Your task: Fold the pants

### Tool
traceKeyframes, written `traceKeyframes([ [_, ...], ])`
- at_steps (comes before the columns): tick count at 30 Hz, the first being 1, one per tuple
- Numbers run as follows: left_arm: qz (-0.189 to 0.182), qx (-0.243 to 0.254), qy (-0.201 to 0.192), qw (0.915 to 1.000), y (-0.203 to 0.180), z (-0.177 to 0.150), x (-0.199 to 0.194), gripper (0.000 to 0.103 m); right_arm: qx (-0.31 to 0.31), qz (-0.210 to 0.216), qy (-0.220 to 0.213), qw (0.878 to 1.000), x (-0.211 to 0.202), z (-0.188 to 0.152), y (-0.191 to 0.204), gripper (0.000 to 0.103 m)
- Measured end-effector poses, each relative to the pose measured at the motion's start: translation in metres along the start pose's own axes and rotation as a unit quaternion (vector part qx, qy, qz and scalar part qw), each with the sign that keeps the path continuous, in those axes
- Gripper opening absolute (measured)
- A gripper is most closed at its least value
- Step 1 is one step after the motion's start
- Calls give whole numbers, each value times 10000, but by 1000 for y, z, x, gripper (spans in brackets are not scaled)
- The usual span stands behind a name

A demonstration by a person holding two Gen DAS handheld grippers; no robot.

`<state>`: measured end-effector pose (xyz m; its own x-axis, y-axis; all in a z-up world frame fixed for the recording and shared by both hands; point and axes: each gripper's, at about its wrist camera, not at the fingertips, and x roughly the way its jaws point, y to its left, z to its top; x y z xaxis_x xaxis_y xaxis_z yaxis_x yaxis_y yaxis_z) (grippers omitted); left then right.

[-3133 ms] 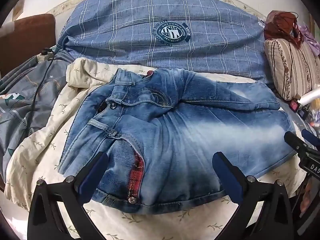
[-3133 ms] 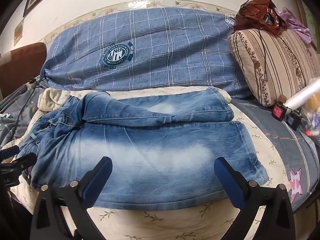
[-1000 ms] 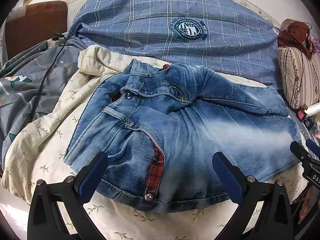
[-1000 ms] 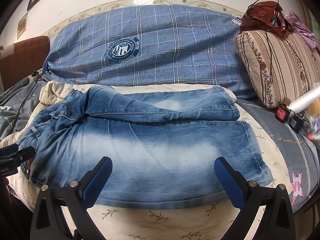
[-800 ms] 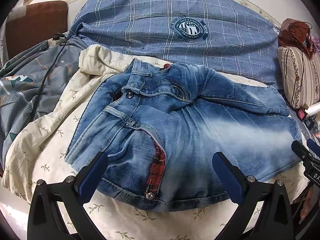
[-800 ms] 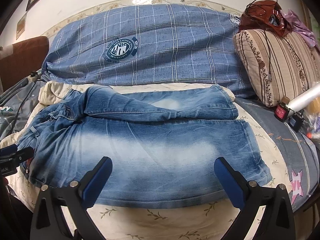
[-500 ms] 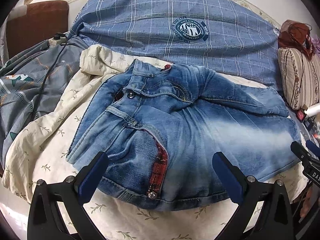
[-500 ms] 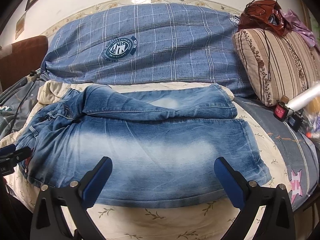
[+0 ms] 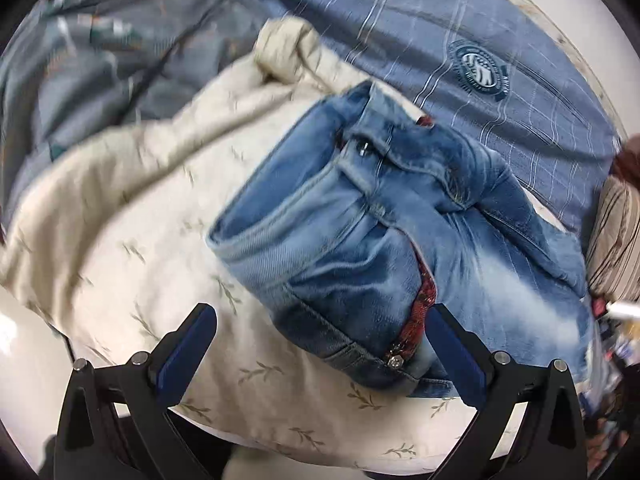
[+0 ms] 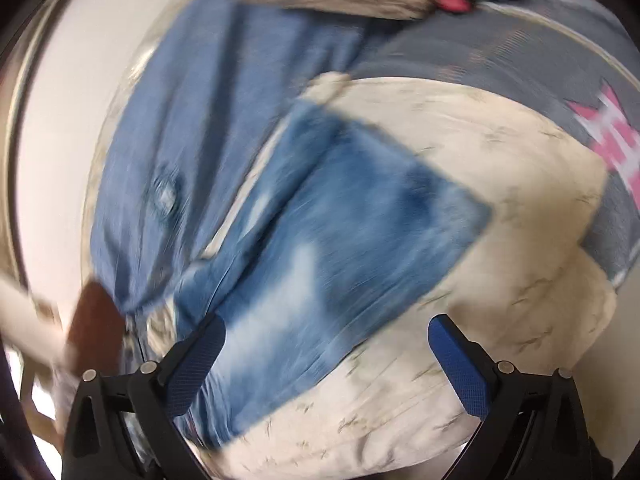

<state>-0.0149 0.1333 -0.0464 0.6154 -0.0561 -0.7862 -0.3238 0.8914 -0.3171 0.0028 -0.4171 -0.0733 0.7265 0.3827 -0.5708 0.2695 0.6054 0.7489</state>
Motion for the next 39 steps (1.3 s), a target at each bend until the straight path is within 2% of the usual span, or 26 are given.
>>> traceKeyframes([
  [3,112,-46,54,9999,2,-1,7,103,384,111,72,9992,4,12,-15,101],
  [6,113,-121,108,9998,0,1,13,103,460,10,32,9989,9,23,-17,96],
  [8,168,-122,158,9997,-1,5,19,97,616,-27,106,9980,16,29,-20,86],
  [10,204,-126,270,9993,-3,7,25,82,565,-169,98,9982,23,32,-19,83],
  [13,310,-233,317,9987,2,8,26,68,389,-421,47,9983,26,33,-12,75],
  [15,369,-274,284,9985,1,11,26,56,288,-610,59,9977,25,36,-10,65],
  [16,418,-258,292,9984,-1,13,26,44,253,-675,69,9974,25,37,-11,54],
  [17,460,-243,311,9982,-2,14,27,37,210,-757,80,9969,26,38,-12,41],
  [18,433,-260,367,9980,-2,16,28,28,198,-840,97,9962,29,39,-13,35],
  [20,390,-292,433,9979,-3,18,30,20,138,-943,170,9953,34,41,-16,25],
  [22,465,-198,399,9979,-7,19,27,14,-1,-1032,203,9945,32,42,-15,20],
  [26,675,129,-153,9975,-23,24,-2,11,-293,-991,117,9946,23,44,0,12],
  [31,763,251,-1023,9915,-33,28,-50,11,-954,-722,-321,9923,-4,41,47,10],
  [33,841,225,-1236,9885,-28,22,-61,11,-1157,-636,-514,9899,-14,37,57,10],
  [34,904,174,-1247,9879,-23,17,-61,12,-1251,-650,-604,9882,-18,34,58,10],
  [35,962,118,-1090,9893,-19,14,-51,12,-1317,-807,-593,9862,-15,31,52,13],
  [36,1060,140,-757,9914,-15,8,-37,15,-1326,-987,-459,9852,-9,29,46,16],
  [37,1186,197,-364,9921,-10,3,-20,20,-1205,-1399,-17,9828,10,30,30,27],
  [38,1238,140,-136,9921,-2,0,-10,22,-986,-1743,329,9792,22,30,16,29],
  [39,1250,24,-18,9922,4,-1,-3,28,-692,-1860,539,9786,29,29,-3,29],
])
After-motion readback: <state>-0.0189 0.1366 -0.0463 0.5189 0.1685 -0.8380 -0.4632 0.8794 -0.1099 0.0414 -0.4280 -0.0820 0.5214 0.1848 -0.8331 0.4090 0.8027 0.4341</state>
